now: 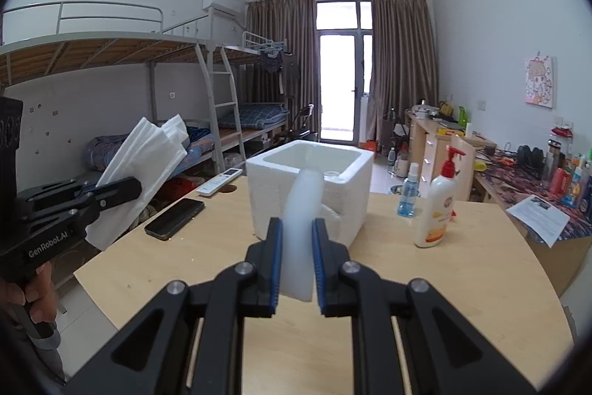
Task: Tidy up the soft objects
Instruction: 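Lift and carry the tissues with the left tool while the right tool carries the stick to the box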
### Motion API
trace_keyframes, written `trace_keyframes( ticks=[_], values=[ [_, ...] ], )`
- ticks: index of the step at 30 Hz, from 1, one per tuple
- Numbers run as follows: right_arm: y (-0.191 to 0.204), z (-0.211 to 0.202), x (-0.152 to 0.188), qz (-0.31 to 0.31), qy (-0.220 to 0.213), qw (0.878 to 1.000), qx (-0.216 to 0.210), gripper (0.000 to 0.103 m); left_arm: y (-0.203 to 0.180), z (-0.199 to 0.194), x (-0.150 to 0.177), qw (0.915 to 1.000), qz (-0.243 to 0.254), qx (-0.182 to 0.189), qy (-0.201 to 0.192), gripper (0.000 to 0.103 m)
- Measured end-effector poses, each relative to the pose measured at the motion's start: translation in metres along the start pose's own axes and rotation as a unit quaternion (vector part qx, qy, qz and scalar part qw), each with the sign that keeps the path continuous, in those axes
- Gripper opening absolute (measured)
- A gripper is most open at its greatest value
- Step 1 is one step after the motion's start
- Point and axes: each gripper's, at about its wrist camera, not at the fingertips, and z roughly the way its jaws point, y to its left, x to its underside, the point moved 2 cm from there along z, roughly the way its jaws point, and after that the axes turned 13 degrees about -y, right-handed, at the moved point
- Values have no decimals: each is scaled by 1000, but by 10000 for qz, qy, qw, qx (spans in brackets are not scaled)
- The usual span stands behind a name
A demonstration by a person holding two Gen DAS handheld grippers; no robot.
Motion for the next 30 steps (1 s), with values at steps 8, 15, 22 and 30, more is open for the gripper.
trace_keyframes(
  ticks=[8,15,22,30],
  values=[
    [6,12,-3,-44,88,9999,-57,19,7,12,-1,9999,-84,6,65,7],
    [5,22,-13,-42,34,10000,-50,19,7,23,-10,9999,-97,51,52,7],
    [1,29,-27,-54,-53,10000,-26,19,5,37,-21,9999,-91,144,23,7],
    [1,35,-45,-93,-200,9998,19,19,4,53,-36,9998,-100,176,-2,7]
  ],
)
